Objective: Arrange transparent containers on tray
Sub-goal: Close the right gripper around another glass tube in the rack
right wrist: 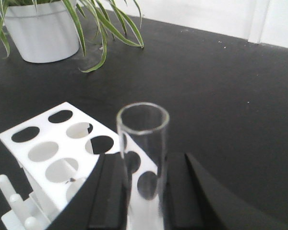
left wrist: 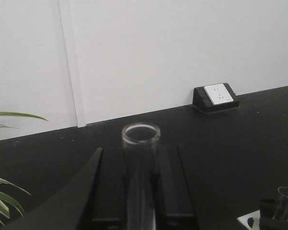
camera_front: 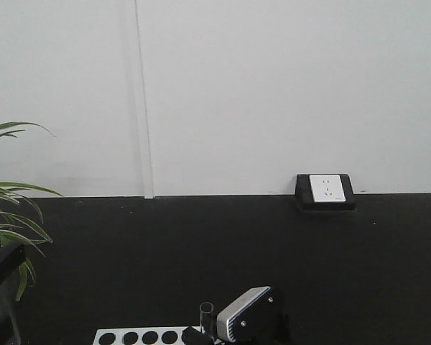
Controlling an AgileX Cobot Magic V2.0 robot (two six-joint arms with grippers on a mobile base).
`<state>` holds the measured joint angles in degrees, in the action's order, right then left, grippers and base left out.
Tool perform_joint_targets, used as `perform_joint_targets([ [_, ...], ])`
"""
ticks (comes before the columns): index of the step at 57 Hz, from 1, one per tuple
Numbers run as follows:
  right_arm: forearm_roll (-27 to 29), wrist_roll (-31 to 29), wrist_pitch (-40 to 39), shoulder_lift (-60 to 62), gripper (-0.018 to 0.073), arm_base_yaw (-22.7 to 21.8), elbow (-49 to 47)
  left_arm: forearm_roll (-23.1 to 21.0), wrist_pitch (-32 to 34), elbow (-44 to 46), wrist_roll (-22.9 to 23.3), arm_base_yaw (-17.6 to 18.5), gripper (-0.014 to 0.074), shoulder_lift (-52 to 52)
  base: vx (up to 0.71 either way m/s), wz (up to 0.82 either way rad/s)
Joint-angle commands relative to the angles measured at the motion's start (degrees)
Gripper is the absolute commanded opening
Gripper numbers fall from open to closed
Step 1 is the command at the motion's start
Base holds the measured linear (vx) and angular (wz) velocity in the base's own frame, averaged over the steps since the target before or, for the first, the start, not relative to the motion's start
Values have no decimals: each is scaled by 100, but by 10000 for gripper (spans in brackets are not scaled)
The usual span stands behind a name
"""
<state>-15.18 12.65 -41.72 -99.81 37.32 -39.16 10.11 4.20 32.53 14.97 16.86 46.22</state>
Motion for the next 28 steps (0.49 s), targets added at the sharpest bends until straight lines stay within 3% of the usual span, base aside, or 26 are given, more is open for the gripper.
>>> perform_joint_targets([
  [1,-9,0,-516,297,155,8,-153,-59,481,193,26,34,114,-49,0,0],
  [9,54,0,-276,728,121,-8,-200,-59,481,193,26,34,114,-24,0,0],
  [28,139,-50,2097,2136,123,-19,-1493,-59,502,193,26,34,114,-25,0,0],
])
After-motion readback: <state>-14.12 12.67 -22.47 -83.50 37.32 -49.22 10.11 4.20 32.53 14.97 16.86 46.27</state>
